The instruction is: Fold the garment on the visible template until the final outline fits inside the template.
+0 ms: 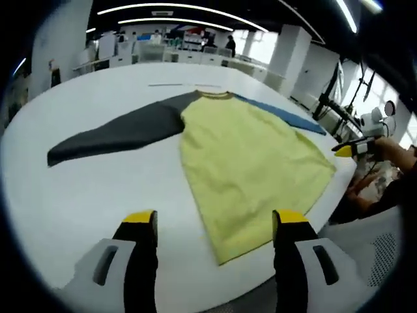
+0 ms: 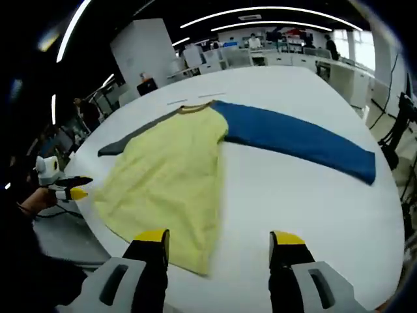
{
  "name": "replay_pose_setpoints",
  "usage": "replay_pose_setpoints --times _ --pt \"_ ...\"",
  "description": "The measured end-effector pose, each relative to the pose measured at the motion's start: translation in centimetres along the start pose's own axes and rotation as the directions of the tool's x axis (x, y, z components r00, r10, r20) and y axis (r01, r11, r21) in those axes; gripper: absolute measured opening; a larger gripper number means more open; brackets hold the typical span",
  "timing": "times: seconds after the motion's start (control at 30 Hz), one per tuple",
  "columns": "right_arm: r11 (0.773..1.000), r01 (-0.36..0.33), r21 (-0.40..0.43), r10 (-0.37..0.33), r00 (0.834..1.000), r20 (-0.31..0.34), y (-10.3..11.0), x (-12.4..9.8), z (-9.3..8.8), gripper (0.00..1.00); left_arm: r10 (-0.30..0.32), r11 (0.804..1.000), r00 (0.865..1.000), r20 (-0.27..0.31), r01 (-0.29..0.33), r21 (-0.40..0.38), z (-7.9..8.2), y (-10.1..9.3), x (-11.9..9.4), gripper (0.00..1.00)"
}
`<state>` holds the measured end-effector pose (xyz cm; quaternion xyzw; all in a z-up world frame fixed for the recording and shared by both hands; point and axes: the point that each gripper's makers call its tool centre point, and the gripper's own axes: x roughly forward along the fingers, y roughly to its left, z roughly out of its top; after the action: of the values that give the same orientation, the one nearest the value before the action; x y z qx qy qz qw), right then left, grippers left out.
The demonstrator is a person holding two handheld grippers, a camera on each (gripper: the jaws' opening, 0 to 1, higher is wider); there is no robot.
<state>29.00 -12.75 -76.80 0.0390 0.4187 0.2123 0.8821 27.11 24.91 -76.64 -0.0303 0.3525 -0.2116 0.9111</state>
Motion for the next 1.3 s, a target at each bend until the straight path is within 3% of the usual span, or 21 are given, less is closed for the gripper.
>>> replay_pose_setpoints --times 0.13,0.27,0.57,0.67,0.97,1.3 --pt "0.999 0.019 -0.026 -0.019 1.000 -0.004 -0.7 0.1 0.0 0.80 -0.008 1.000 0.999 0.033 0.007 0.030 0.7 -0.2 -0.1 0.75" --pt "1.000 0.023 -0.017 -0.022 1.000 0.019 -1.5 0.0 0.6 0.86 -0.028 0.998 0.997 0.071 0.024 0.056 1.6 -0.6 -0.2 0.83" --pt "0.997 0.065 0.032 -0.067 0.996 0.065 -5.2 -0.8 2.5 0.90 -0.073 0.992 0.990 0.121 0.059 0.113 3.0 -1.4 -0.2 0.99" --pt "0.996 0.085 0.040 -0.087 0.994 0.066 -6.0 -1.1 2.8 0.92 -0.091 0.988 0.987 0.135 0.073 0.133 3.5 -1.7 -0.3 0.99" --pt "0.982 0.161 0.095 -0.169 0.982 0.085 -9.3 -1.7 3.9 0.89 -0.118 0.983 0.979 0.165 0.092 0.157 4.6 -2.2 -0.3 0.99" --pt "0.961 0.243 0.134 -0.254 0.965 0.067 -13.8 -1.8 4.4 0.74 -0.130 0.975 0.974 0.187 0.091 0.204 5.5 -2.4 -0.6 0.99"
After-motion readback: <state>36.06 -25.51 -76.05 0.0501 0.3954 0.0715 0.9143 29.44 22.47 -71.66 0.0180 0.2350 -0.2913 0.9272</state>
